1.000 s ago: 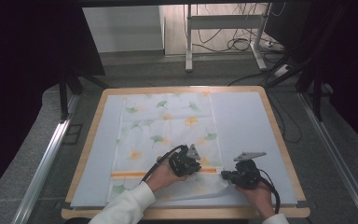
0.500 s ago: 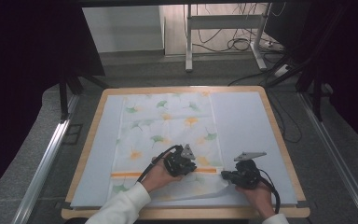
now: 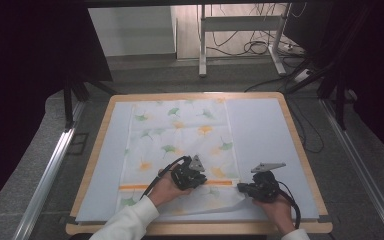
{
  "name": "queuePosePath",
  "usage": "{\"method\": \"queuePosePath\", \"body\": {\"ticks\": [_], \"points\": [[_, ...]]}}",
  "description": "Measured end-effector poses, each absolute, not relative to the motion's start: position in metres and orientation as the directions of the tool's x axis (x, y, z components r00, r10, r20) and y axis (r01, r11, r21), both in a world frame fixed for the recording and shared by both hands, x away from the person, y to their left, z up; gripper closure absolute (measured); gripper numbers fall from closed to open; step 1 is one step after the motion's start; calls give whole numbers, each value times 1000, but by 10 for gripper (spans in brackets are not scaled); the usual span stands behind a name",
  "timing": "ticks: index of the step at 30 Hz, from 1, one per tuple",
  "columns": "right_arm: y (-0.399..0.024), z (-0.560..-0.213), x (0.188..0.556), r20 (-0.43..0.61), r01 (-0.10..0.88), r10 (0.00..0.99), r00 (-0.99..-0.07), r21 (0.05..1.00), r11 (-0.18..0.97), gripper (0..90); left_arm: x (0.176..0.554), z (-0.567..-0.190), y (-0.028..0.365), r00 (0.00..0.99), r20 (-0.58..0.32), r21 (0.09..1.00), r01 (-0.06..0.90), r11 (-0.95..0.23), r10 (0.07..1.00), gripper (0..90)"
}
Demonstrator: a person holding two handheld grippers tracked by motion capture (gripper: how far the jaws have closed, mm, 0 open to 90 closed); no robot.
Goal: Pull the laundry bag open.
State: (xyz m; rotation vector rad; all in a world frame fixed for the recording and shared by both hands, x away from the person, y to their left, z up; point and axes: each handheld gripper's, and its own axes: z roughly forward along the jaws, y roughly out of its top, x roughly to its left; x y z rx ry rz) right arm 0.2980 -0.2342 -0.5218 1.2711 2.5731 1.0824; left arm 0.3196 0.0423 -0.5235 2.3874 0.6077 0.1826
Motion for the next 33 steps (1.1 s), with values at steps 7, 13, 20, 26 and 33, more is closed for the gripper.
{"method": "queuePosePath", "body": {"ticks": [7,13,20,26,33], "points": [[-234,-522,298,225,665,720,-656,624,411,896,317,-524,49,878,-27,633,385,-671,479,845],[-234,-522,298,226,665,720,-656,624,411,896,317,-524,54,874,-34,632,395,-667,485,845],[-234,-522,298,225,664,720,-657,624,411,896,316,-524,58,871,-34,631,399,-666,490,845],[-234,-522,298,225,665,720,-656,624,411,896,314,-524,66,864,-36,630,409,-660,501,846],[-234,-522,298,225,665,720,-656,624,411,896,312,-525,74,858,-42,632,419,-652,511,846]]}}
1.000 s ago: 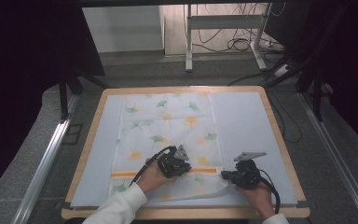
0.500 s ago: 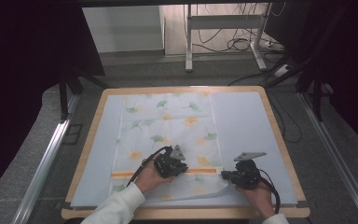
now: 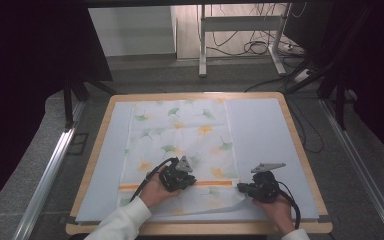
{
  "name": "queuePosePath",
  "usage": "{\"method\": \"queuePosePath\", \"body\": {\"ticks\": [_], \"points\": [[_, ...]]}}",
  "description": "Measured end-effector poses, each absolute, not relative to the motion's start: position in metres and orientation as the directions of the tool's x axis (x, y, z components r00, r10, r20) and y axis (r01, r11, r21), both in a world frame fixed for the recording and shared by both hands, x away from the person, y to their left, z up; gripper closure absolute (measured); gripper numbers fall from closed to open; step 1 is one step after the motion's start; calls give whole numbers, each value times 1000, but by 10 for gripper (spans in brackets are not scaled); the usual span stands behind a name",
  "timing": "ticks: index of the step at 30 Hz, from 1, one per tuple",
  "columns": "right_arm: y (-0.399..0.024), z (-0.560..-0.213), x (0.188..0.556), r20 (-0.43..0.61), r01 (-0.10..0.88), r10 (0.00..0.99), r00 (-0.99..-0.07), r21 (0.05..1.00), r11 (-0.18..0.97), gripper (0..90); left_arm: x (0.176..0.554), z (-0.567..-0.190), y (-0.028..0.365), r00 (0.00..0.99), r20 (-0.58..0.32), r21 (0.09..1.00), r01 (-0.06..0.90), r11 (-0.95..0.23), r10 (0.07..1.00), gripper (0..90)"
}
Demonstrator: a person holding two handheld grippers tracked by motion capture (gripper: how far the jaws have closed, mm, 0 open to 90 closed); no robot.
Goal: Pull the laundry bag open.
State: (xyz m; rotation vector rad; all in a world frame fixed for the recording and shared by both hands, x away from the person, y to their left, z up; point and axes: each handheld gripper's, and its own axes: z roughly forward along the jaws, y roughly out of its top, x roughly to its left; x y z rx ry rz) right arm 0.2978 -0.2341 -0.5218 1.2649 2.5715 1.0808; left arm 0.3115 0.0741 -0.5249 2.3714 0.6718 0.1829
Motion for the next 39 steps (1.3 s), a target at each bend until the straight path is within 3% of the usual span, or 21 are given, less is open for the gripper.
{"method": "queuePosePath", "body": {"ticks": [39], "points": [[-234,-522,298,227,667,720,-655,622,411,896,304,-526,113,819,-54,625,473,-620,571,845]]}}
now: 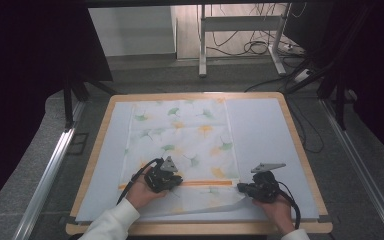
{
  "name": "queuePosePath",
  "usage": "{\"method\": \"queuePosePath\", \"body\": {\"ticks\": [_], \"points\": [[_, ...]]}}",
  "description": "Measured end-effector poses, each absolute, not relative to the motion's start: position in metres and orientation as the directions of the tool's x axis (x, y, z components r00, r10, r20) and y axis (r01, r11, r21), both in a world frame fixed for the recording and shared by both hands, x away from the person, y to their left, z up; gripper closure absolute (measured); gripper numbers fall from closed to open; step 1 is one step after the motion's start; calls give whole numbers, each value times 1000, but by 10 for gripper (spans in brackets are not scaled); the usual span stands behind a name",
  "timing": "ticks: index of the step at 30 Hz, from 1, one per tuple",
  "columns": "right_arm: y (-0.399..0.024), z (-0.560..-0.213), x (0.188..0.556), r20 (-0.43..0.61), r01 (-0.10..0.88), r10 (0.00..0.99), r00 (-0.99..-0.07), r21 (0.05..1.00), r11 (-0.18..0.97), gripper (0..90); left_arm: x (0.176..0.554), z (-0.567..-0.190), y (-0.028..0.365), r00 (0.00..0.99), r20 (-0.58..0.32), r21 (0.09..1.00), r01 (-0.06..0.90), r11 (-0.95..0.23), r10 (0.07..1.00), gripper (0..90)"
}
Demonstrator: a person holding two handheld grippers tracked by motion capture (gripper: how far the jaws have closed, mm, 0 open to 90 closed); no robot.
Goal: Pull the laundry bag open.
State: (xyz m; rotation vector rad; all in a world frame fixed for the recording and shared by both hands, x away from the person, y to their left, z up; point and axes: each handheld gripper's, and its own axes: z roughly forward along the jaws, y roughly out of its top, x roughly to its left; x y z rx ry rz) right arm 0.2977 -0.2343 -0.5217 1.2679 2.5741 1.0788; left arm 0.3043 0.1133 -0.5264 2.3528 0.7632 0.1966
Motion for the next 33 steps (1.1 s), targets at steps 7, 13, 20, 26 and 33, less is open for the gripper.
{"method": "queuePosePath", "body": {"ticks": [7,13,20,26,33], "points": [[-234,-522,298,226,666,720,-656,622,412,896,304,-526,118,817,-54,623,477,-620,574,845],[-234,-522,298,227,666,719,-657,622,412,896,304,-527,120,812,-66,626,486,-610,580,845],[-234,-522,298,227,666,720,-656,622,412,896,304,-527,121,812,-66,624,487,-611,580,845],[-234,-522,298,227,666,719,-656,622,412,896,303,-526,127,807,-60,618,493,-612,588,845],[-234,-522,298,227,666,719,-656,622,411,896,302,-527,137,797,-63,616,504,-605,600,845]]}}
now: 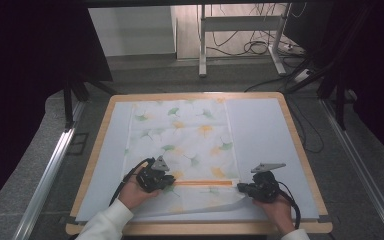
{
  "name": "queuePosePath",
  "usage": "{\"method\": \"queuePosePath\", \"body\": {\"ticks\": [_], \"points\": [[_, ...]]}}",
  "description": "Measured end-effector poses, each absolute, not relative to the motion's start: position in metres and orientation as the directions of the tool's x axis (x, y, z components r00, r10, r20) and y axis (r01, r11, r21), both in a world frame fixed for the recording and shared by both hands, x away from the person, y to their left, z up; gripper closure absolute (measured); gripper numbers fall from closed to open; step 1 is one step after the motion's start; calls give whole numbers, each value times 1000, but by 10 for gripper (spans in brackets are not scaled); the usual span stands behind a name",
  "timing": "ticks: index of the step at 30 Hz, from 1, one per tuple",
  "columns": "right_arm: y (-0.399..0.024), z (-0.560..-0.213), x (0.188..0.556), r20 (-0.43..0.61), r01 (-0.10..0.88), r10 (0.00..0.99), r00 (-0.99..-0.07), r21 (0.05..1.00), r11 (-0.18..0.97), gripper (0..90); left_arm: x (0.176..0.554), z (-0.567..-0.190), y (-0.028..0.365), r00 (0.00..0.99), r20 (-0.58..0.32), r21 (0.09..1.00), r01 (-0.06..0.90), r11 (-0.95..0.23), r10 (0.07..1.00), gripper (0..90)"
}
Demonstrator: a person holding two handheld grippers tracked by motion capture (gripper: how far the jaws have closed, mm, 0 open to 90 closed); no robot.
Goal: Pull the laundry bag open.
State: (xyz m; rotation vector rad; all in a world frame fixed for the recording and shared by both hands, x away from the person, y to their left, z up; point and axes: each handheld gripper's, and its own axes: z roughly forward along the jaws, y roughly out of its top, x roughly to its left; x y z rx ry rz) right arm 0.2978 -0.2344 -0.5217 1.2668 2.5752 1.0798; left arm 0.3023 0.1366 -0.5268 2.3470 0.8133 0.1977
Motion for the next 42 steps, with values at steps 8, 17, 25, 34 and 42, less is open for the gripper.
{"method": "queuePosePath", "body": {"ticks": [8,17,25,34,42], "points": [[-234,-522,298,228,667,719,-656,622,412,896,301,-527,150,784,-71,615,521,-592,616,845],[-234,-522,298,226,666,719,-657,622,412,896,298,-527,160,773,-77,612,535,-582,630,845],[-234,-522,298,224,664,721,-656,626,409,896,297,-528,169,762,-82,610,548,-572,643,845],[-234,-522,298,224,664,721,-656,625,409,896,294,-528,184,745,-86,609,565,-557,662,845],[-234,-522,298,224,664,720,-657,623,413,896,292,-528,194,733,-84,604,576,-551,675,845]]}}
